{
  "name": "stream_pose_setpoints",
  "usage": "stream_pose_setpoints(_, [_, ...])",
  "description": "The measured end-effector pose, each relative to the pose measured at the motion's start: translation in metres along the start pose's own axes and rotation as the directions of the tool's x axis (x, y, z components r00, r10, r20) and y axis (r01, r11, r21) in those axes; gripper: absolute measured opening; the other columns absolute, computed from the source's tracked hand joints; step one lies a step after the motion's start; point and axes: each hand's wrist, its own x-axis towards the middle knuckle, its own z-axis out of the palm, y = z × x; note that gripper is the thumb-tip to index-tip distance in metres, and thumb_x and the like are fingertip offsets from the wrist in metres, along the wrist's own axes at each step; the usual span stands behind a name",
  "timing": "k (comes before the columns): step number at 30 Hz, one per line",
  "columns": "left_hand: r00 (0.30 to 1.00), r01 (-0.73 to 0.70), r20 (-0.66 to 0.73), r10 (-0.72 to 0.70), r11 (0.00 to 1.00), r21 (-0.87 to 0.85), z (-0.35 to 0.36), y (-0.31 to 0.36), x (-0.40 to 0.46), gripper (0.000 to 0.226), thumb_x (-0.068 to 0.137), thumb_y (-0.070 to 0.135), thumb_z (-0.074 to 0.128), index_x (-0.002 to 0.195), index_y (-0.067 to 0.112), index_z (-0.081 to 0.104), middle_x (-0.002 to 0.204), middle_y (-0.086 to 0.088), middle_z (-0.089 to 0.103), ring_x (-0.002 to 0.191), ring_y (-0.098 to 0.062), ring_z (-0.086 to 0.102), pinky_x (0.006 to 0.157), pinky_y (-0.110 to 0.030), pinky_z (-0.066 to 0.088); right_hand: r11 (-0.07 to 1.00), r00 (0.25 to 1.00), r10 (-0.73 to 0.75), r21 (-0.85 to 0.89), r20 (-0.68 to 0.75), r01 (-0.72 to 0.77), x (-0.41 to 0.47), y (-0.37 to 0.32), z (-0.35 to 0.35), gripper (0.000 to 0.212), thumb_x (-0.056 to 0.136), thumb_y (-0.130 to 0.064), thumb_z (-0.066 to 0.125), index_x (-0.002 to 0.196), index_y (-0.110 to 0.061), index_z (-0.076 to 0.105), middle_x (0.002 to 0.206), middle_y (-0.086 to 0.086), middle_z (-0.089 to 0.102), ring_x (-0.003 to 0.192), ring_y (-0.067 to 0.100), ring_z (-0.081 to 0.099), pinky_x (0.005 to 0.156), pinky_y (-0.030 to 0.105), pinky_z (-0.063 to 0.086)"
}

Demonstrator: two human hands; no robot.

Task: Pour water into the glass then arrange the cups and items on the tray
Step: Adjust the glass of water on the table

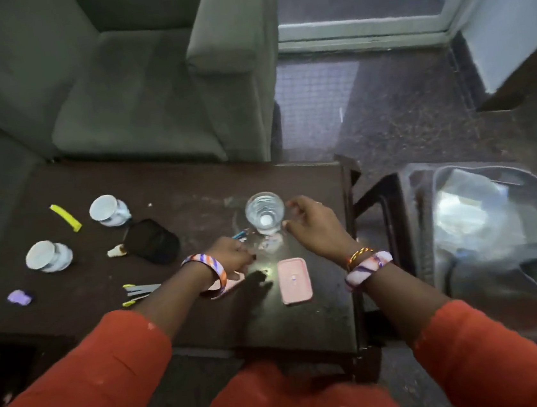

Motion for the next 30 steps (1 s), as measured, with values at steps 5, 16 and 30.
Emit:
stream_pose_setpoints(5, [0.999,0.033,-0.027,-0.043,0.955,-0.294,-0.035,-0.009,0.050,0.012,0.091,0.000,0.045,0.094,0.010,0.051,0.071,-0.001,0.048,0.063,-0.009,0.046,0.058,-0.021,0.040,0.849,0.879,0.477,0.258,-0.001,-0.461,0.074,0.006,0.056,0.050,0.087,-0.012,0.056,0.134,0.001,0.041,0.137,0.022,0.049,0.126,0.033,0.047,0.102,0.033,0.036])
stream_pose_setpoints(16, [0.991,0.117,0.118,-0.058,0.799,-0.590,-0.035,0.008,0.112,0.031,0.093,-0.001,0.043,0.121,0.005,0.053,0.101,-0.012,0.057,0.087,-0.014,0.055,0.064,-0.016,0.047,0.755,0.763,0.641,0.251,-0.087,-0.606,0.113,0.012,0.084,0.041,0.079,0.008,0.057,0.116,-0.008,0.064,0.114,0.016,0.068,0.099,0.029,0.065,0.092,0.042,0.052])
stream_pose_setpoints(30, [0.994,-0.050,-0.105,-0.026,0.755,-0.654,-0.065,-0.027,0.098,0.039,0.087,-0.010,0.043,0.120,0.003,0.058,0.117,-0.017,0.063,0.094,-0.016,0.055,0.083,-0.025,0.046,0.850,0.859,0.511,0.170,-0.034,-0.499,0.138,-0.048,0.107,0.045,0.080,0.012,0.047,0.119,-0.004,0.062,0.115,0.021,0.067,0.102,0.037,0.065,0.093,0.046,0.052])
